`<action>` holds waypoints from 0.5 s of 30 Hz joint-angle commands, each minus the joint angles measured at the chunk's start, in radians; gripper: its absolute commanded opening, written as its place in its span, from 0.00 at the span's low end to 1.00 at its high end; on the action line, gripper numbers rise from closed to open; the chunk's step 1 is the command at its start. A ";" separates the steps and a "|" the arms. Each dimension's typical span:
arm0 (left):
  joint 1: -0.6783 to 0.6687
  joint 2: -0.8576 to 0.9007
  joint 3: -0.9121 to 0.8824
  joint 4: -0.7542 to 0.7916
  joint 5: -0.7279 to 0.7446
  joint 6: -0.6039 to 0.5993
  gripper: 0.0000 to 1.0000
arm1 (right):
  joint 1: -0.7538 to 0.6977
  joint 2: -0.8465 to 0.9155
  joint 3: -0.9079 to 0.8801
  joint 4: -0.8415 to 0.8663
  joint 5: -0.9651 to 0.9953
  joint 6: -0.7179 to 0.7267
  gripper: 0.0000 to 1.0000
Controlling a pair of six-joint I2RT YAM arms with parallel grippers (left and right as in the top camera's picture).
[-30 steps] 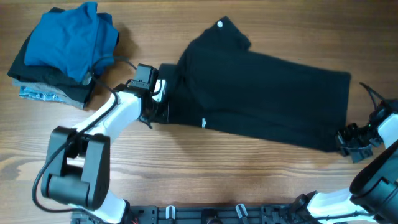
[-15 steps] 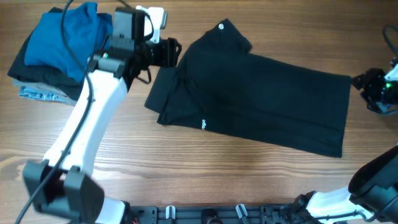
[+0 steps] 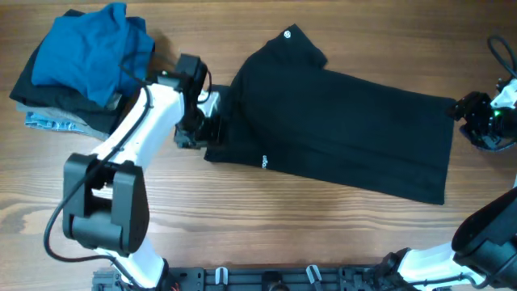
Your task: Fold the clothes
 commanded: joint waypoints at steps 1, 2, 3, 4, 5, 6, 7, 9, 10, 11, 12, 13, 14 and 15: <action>0.001 0.012 -0.142 0.146 0.024 0.003 0.73 | 0.003 -0.002 0.001 -0.015 0.015 -0.010 0.64; 0.001 0.012 -0.169 0.181 0.024 -0.011 0.72 | 0.003 -0.002 0.001 -0.025 0.018 -0.010 0.64; 0.001 0.012 -0.201 0.227 0.024 -0.024 0.70 | 0.003 -0.002 0.001 -0.036 0.037 0.005 0.64; 0.001 0.012 -0.216 0.243 0.024 -0.024 0.66 | 0.003 -0.002 0.001 -0.044 0.060 0.028 0.64; 0.001 0.012 -0.226 0.249 0.023 -0.023 0.58 | 0.003 -0.002 0.001 -0.048 0.079 0.047 0.64; 0.002 0.012 -0.238 0.252 0.008 -0.023 0.47 | 0.003 -0.002 0.001 -0.048 0.080 0.048 0.64; 0.002 0.012 -0.253 0.258 -0.020 -0.023 0.32 | 0.003 -0.002 0.001 -0.048 0.080 0.050 0.64; 0.002 0.012 -0.282 0.275 -0.061 -0.055 0.08 | 0.003 -0.002 0.001 -0.051 0.082 0.050 0.63; 0.002 0.012 -0.292 0.267 -0.076 -0.079 0.04 | 0.003 -0.002 0.001 -0.053 0.082 0.050 0.63; 0.002 0.012 -0.294 0.244 -0.080 -0.080 0.04 | 0.003 -0.002 0.001 -0.054 0.082 0.050 0.63; 0.002 0.012 -0.294 0.216 -0.084 -0.082 0.04 | 0.003 -0.002 0.001 -0.055 0.082 0.050 0.63; 0.002 0.011 -0.294 0.168 -0.115 -0.100 0.04 | 0.003 -0.002 0.001 -0.056 0.082 0.050 0.63; 0.002 0.011 -0.294 0.100 -0.159 -0.106 0.04 | 0.003 -0.002 0.001 -0.056 0.082 0.050 0.63; 0.004 0.011 -0.294 0.061 -0.188 -0.124 0.04 | 0.003 -0.002 0.001 -0.056 0.082 0.050 0.63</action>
